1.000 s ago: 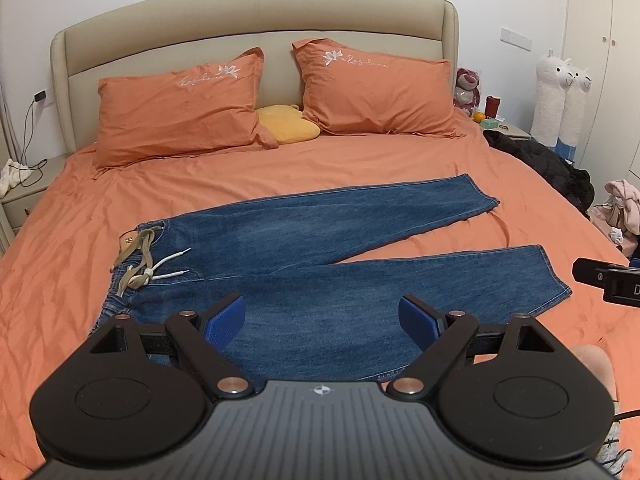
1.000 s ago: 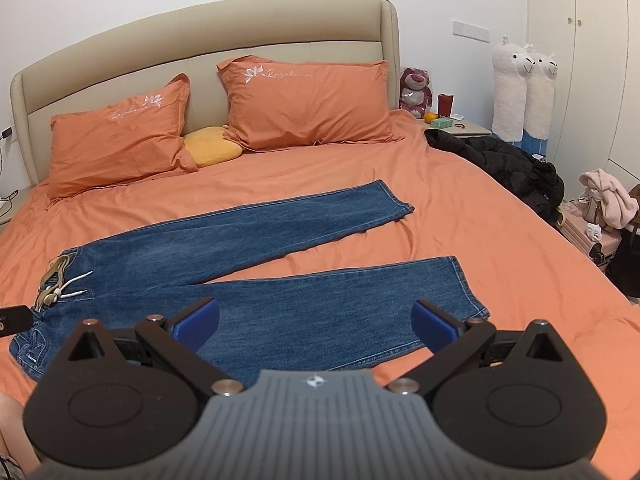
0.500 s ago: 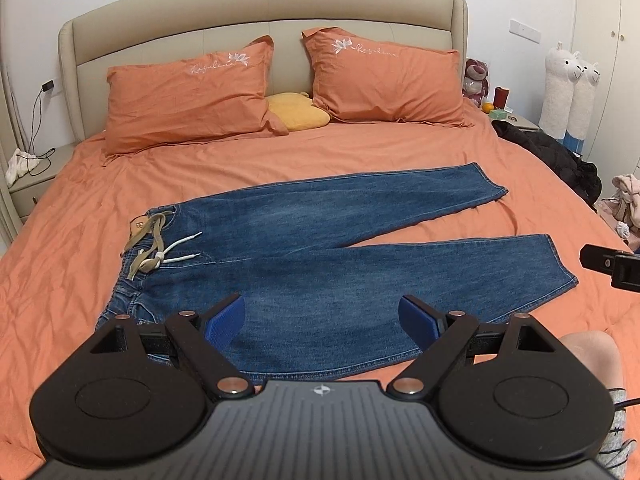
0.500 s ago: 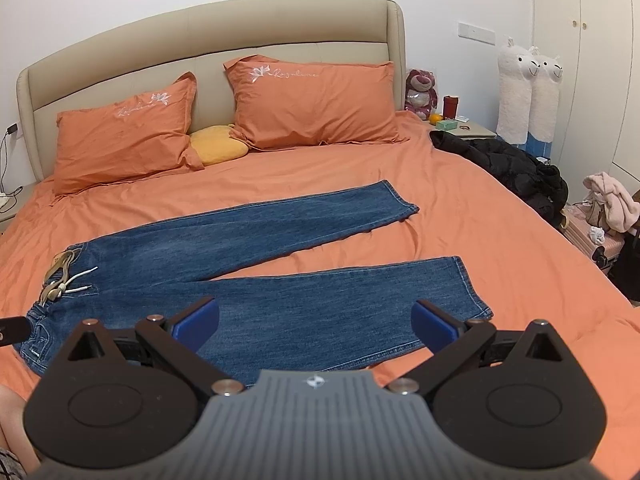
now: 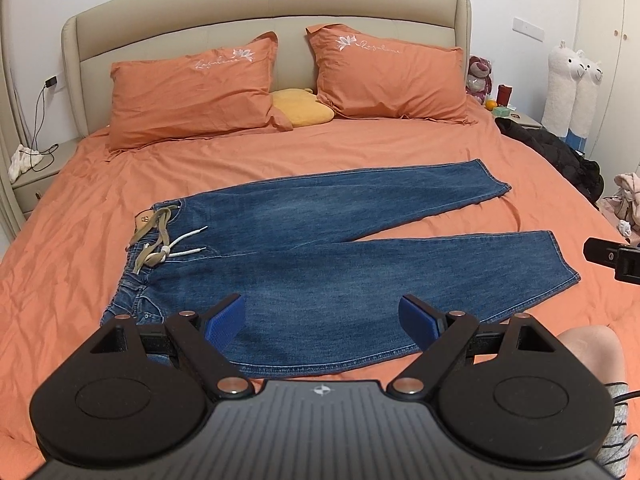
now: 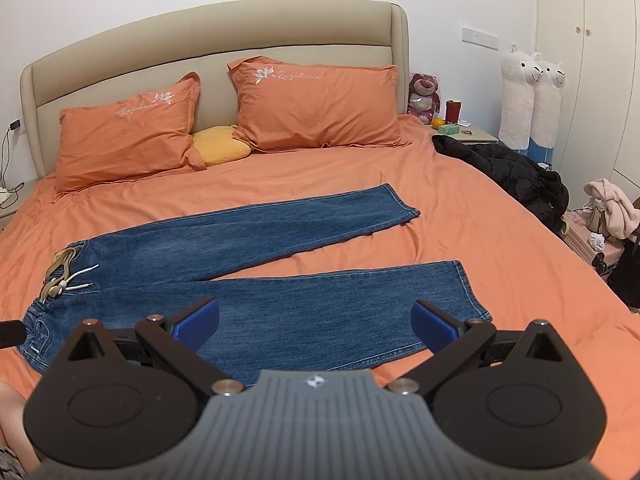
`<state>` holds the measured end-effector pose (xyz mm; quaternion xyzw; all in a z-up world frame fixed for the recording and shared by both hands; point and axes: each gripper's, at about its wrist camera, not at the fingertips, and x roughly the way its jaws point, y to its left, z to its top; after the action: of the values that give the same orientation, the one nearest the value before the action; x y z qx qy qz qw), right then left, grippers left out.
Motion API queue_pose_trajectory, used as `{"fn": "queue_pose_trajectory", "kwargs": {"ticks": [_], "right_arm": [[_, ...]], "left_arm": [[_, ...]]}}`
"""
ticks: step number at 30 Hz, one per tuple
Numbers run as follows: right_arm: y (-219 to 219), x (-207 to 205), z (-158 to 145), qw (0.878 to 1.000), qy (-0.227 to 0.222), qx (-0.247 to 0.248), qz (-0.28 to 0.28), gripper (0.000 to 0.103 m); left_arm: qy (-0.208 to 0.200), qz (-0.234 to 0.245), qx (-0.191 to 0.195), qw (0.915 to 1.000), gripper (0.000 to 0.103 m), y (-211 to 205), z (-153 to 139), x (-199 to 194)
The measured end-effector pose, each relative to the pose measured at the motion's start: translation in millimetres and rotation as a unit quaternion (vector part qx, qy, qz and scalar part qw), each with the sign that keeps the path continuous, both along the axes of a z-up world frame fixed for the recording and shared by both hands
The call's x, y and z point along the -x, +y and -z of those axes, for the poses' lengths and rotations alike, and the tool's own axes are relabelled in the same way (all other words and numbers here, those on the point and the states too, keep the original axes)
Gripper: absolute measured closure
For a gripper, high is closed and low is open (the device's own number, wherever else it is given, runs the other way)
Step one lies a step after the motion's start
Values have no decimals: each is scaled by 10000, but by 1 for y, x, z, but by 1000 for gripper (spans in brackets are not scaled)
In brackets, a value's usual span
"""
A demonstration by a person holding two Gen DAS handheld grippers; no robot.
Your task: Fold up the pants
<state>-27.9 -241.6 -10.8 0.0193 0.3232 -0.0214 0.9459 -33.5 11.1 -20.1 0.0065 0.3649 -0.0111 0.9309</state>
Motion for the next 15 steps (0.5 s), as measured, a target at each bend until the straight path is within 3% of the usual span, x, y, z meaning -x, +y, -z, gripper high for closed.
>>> {"fn": "queue_pose_trajectory", "kwargs": {"ticks": [15], "right_arm": [[1, 0, 0, 10000, 18, -6, -68, 5]], "left_arm": [[68, -131, 11, 9999, 2, 9, 5, 2]]}}
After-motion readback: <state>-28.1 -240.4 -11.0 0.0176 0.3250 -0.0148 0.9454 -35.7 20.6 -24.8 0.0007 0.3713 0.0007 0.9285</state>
